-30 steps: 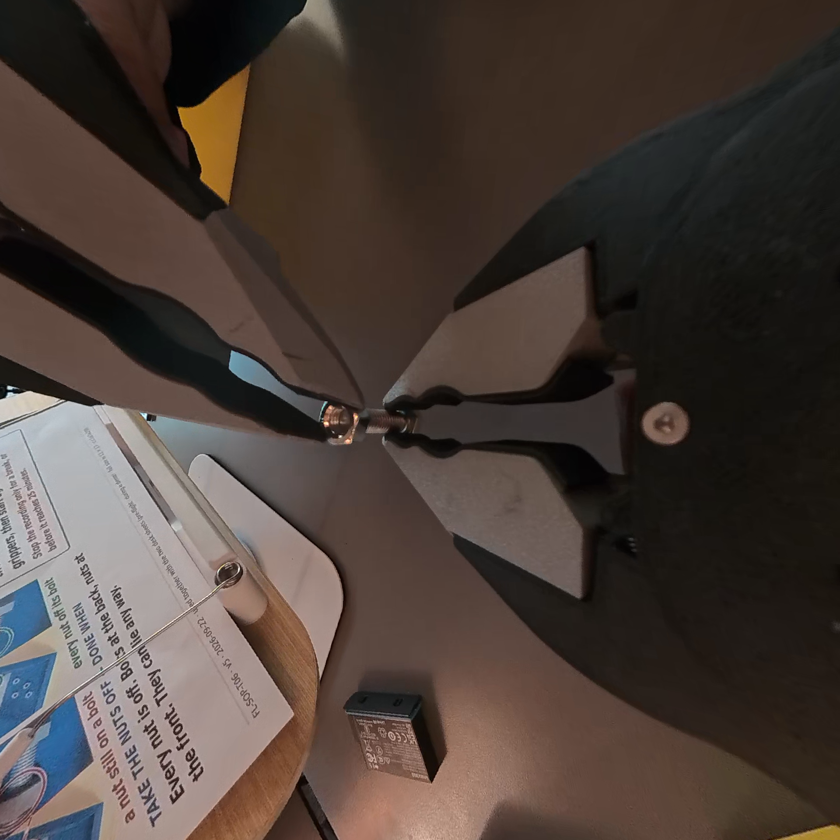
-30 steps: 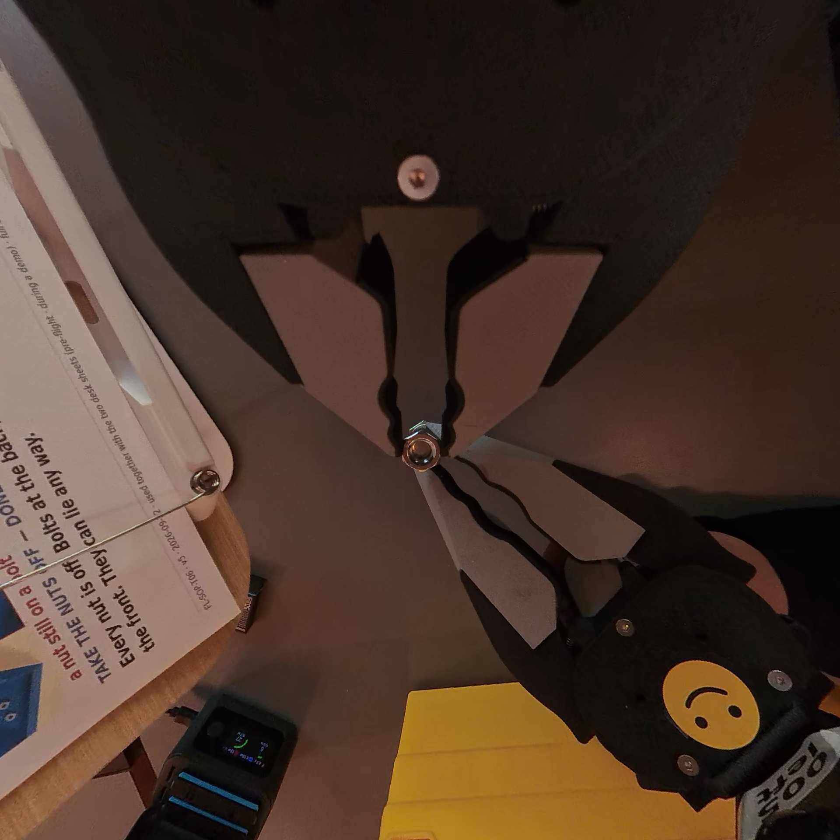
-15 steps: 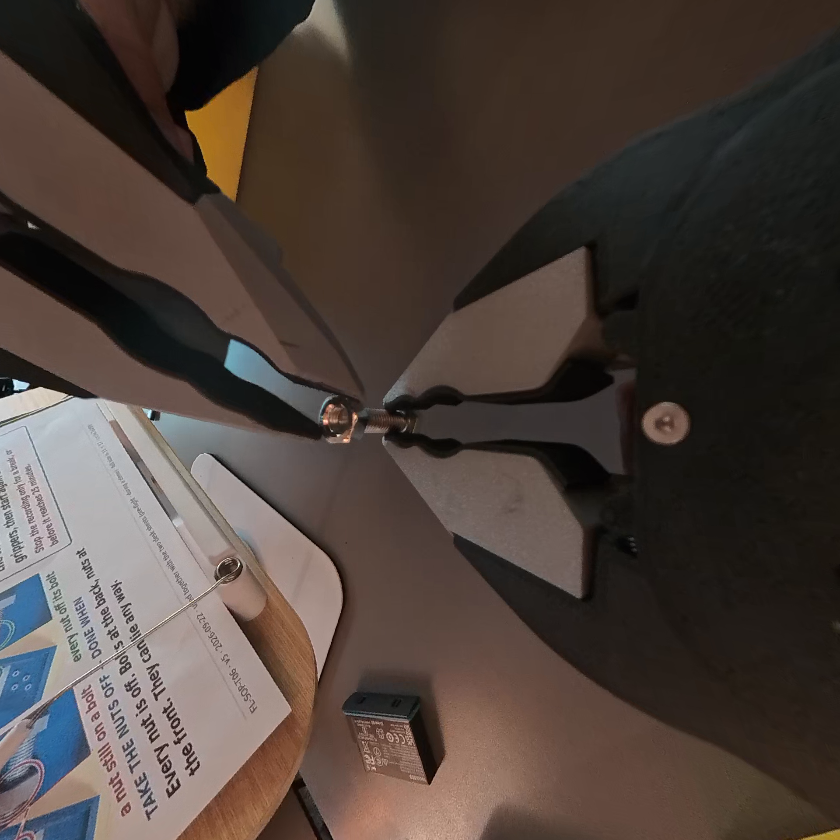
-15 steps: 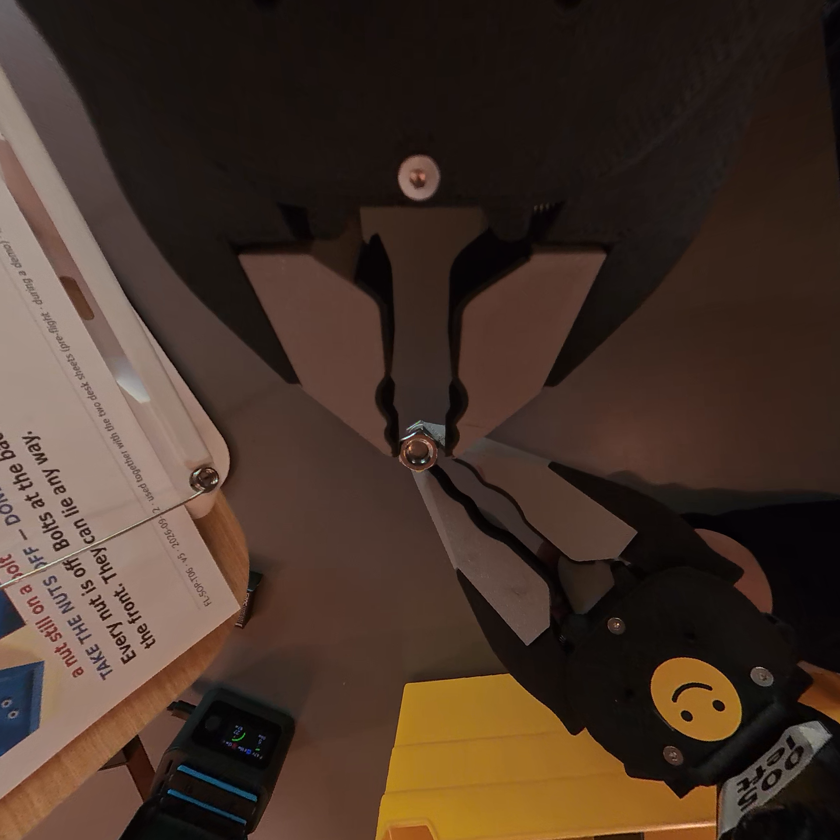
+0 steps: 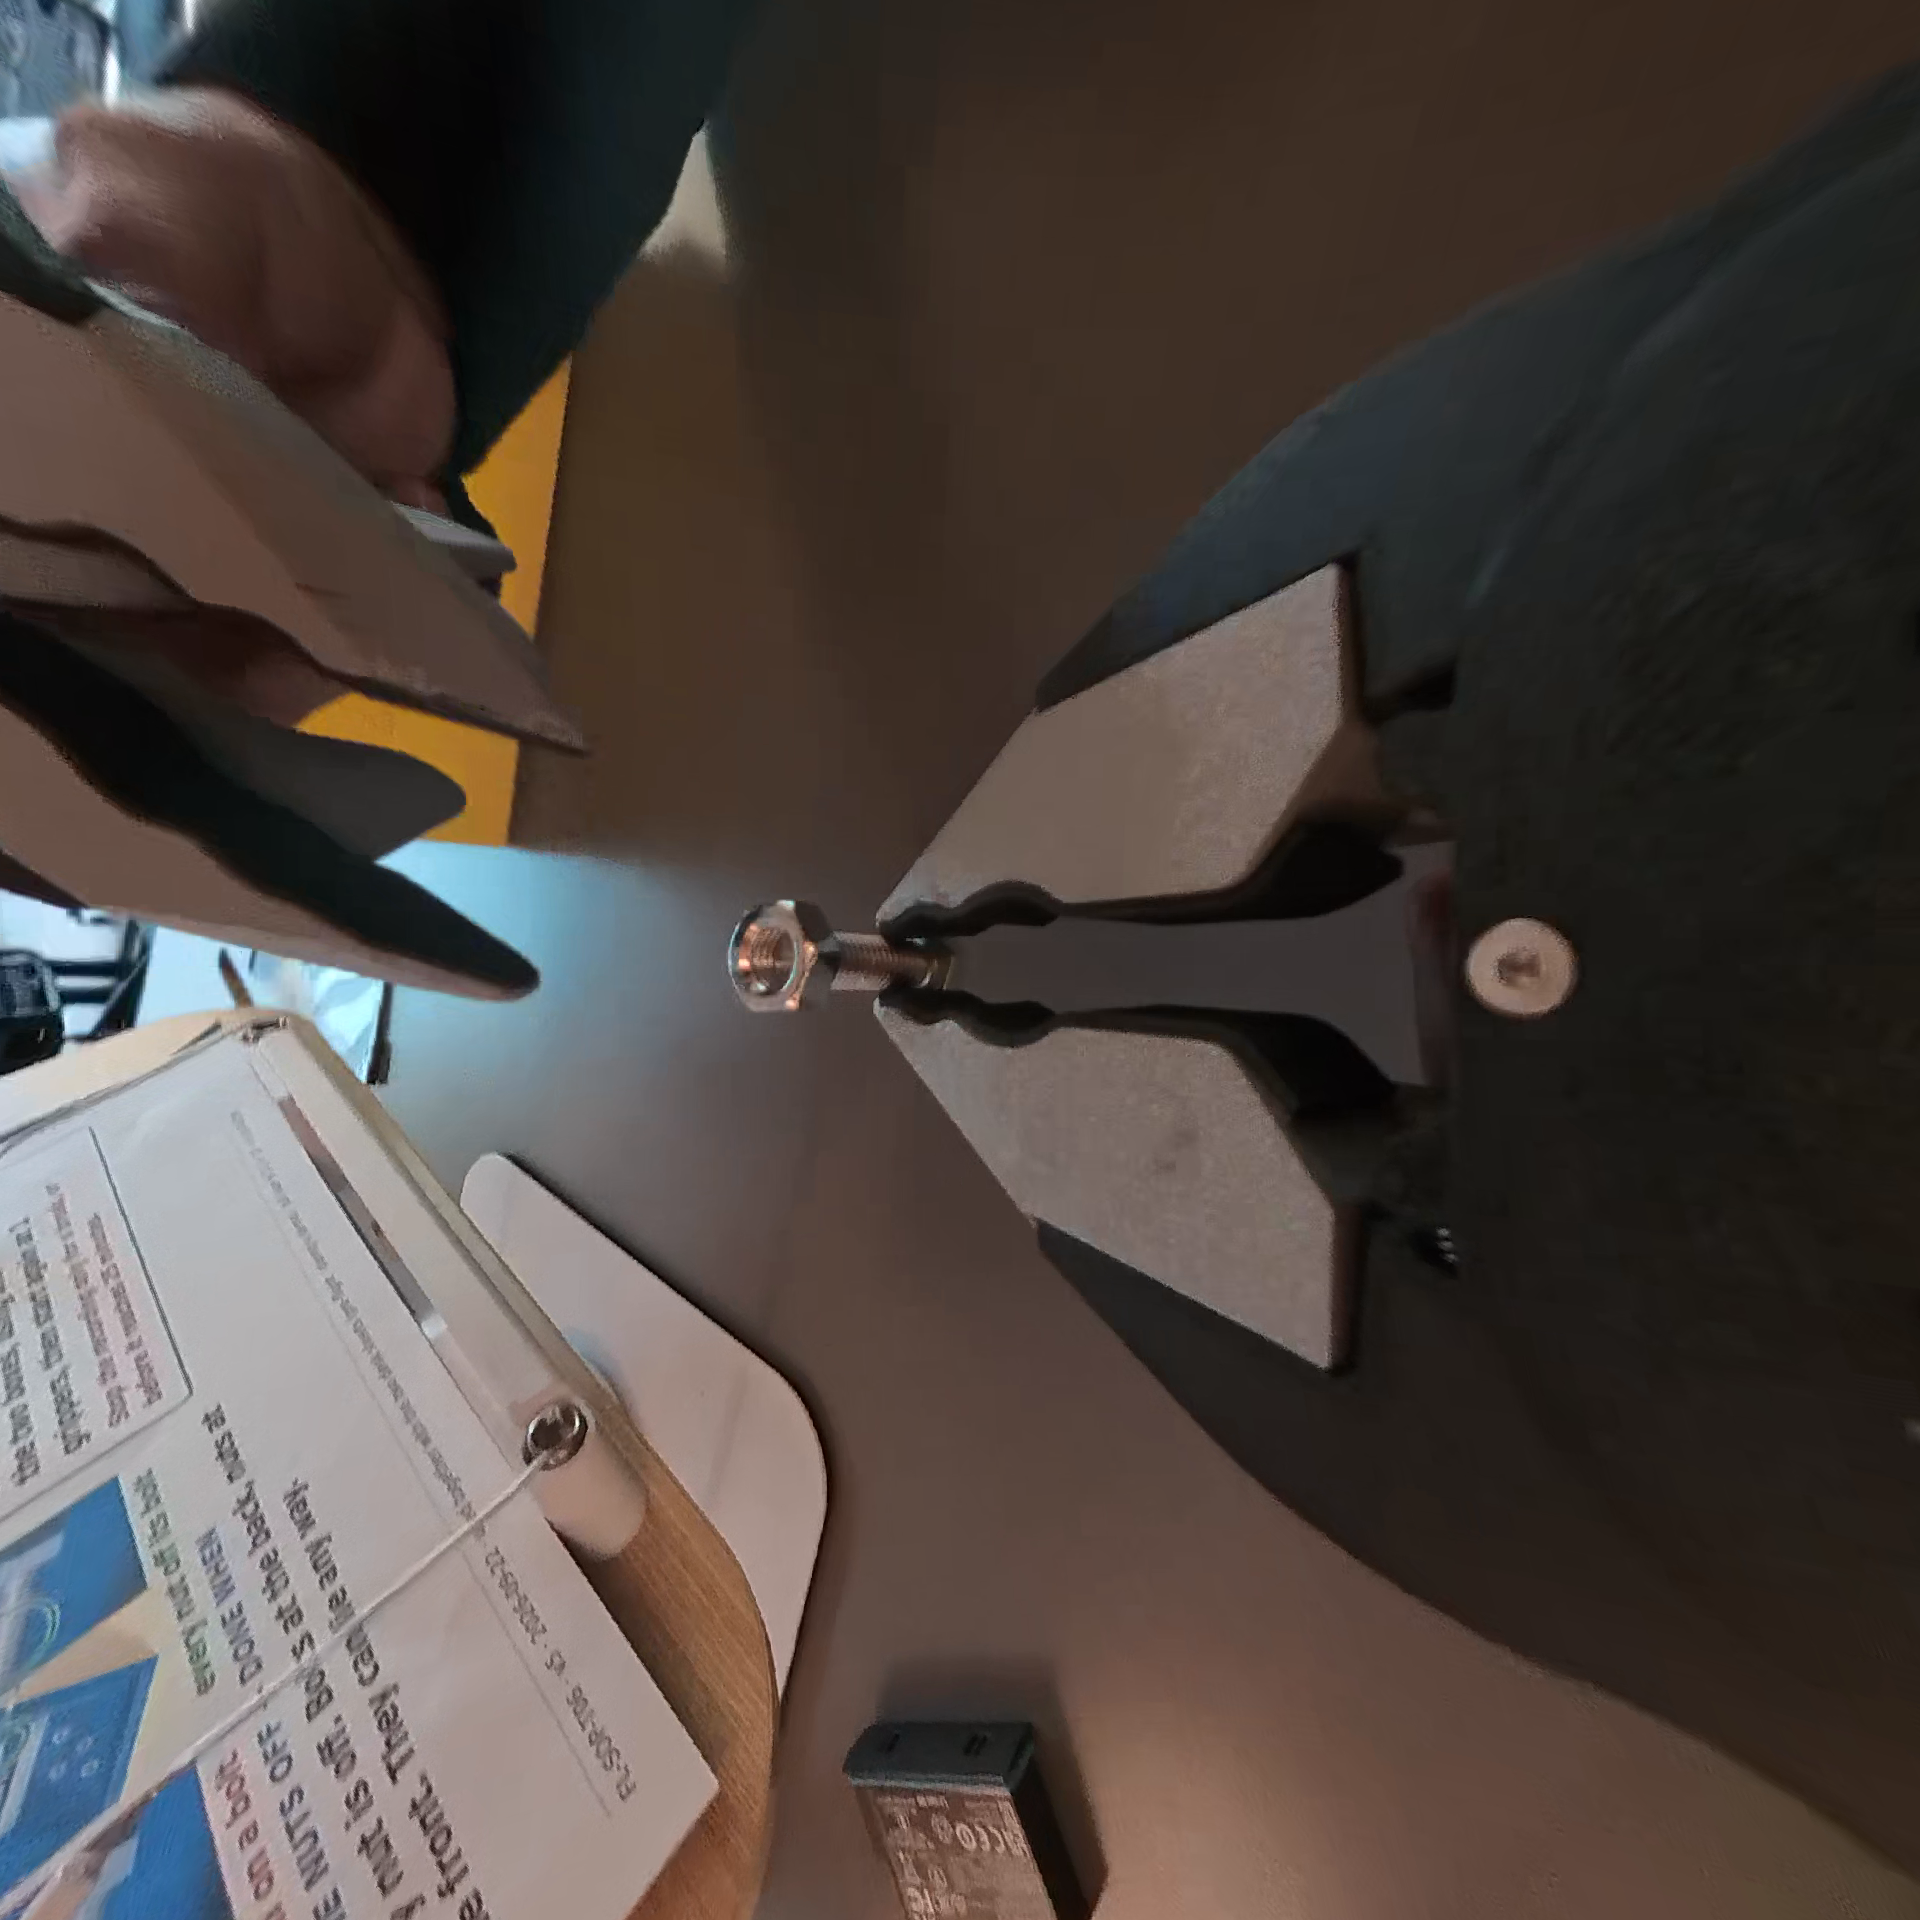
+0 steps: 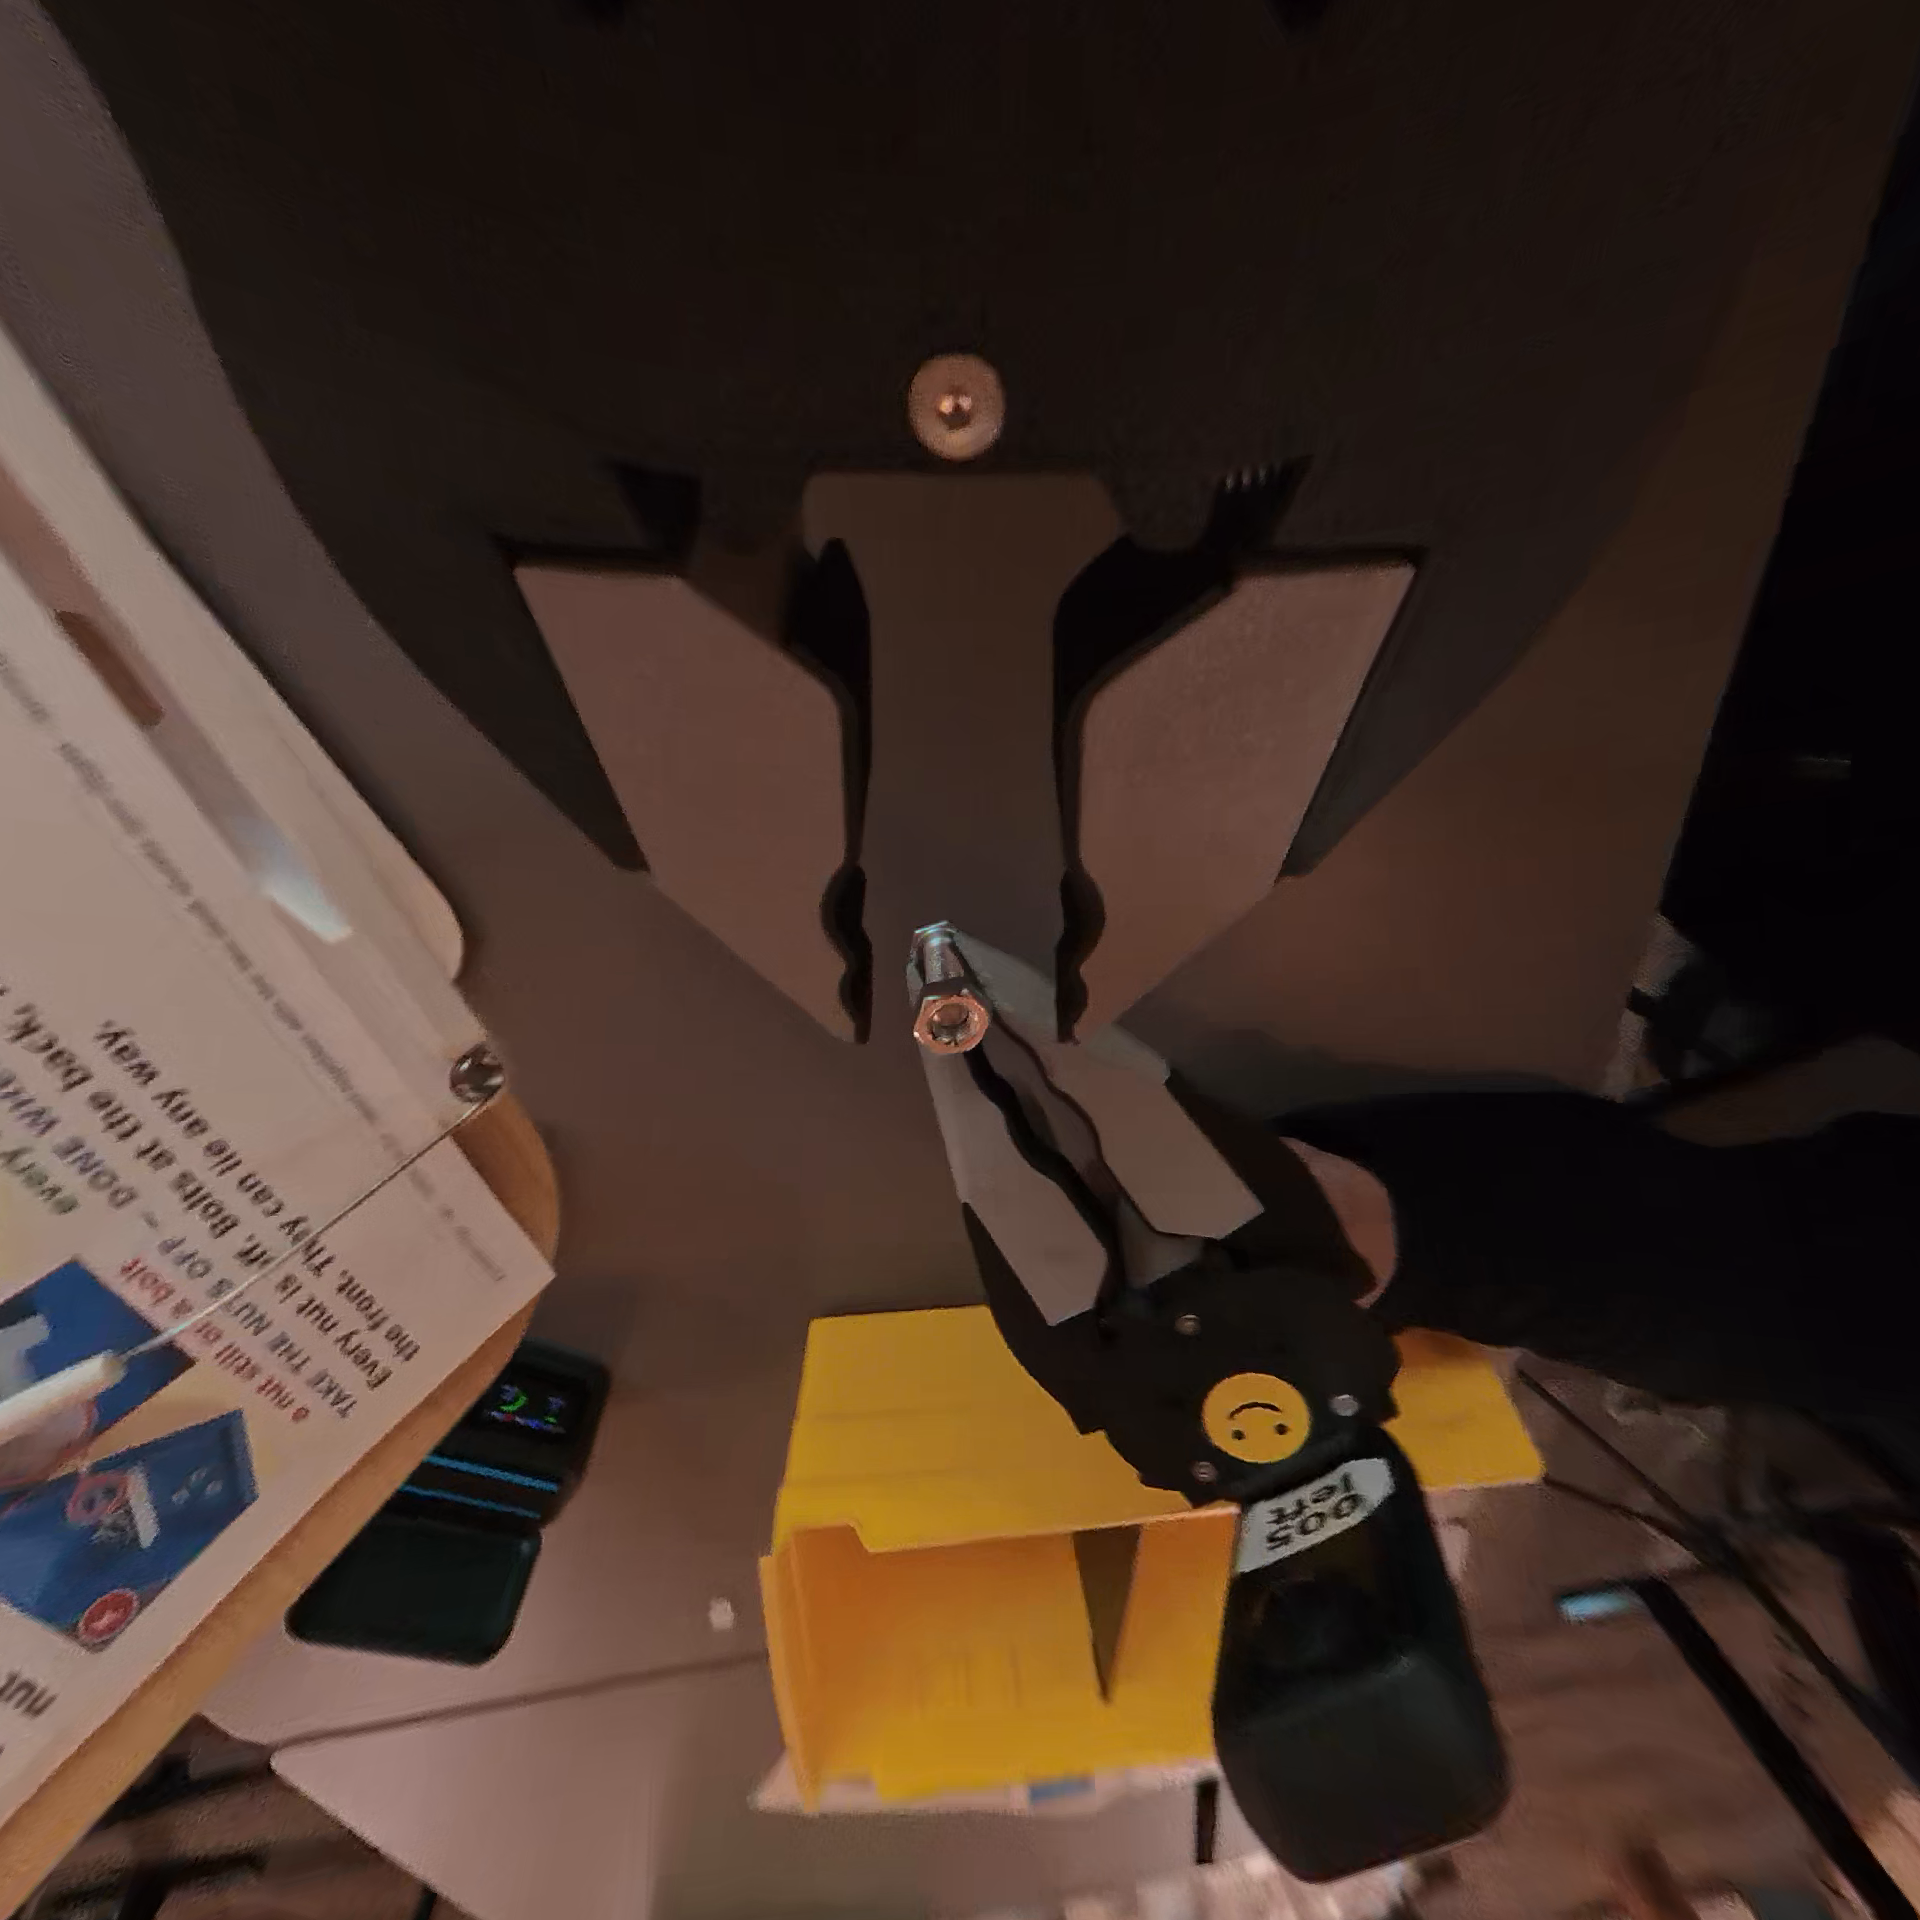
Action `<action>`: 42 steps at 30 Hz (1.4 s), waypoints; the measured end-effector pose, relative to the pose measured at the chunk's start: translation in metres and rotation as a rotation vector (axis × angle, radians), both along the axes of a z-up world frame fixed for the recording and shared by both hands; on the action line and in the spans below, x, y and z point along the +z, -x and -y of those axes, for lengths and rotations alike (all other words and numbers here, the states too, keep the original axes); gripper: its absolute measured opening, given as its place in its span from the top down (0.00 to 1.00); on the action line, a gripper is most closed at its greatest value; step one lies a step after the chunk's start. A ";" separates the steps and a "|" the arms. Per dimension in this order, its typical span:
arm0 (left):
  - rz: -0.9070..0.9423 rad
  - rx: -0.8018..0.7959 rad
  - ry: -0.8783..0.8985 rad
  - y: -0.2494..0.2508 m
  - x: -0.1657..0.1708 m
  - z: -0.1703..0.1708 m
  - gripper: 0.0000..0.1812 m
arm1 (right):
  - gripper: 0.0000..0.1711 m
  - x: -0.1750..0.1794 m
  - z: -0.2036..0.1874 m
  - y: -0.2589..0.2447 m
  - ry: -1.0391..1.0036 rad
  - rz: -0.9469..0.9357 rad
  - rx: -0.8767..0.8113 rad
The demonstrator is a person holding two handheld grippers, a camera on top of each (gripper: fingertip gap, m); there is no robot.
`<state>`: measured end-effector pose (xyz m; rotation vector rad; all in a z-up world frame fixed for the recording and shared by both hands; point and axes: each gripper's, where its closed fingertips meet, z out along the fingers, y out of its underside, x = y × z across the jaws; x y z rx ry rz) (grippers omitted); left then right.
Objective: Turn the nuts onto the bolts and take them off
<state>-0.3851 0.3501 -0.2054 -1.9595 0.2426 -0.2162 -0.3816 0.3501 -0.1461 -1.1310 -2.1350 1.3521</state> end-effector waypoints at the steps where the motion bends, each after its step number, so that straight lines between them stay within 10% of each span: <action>1: -0.002 -0.018 -0.002 -0.004 0.000 0.001 0.96 | 0.82 -0.003 0.000 -0.007 0.024 -0.023 0.009; 18: 0.000 -0.283 -0.044 -0.061 0.007 0.015 0.96 | 0.76 -0.022 0.030 -0.050 0.091 -0.185 0.087; 42: 0.001 -0.252 -0.047 -0.055 0.008 0.013 0.96 | 0.77 -0.020 0.032 -0.050 0.117 -0.193 0.090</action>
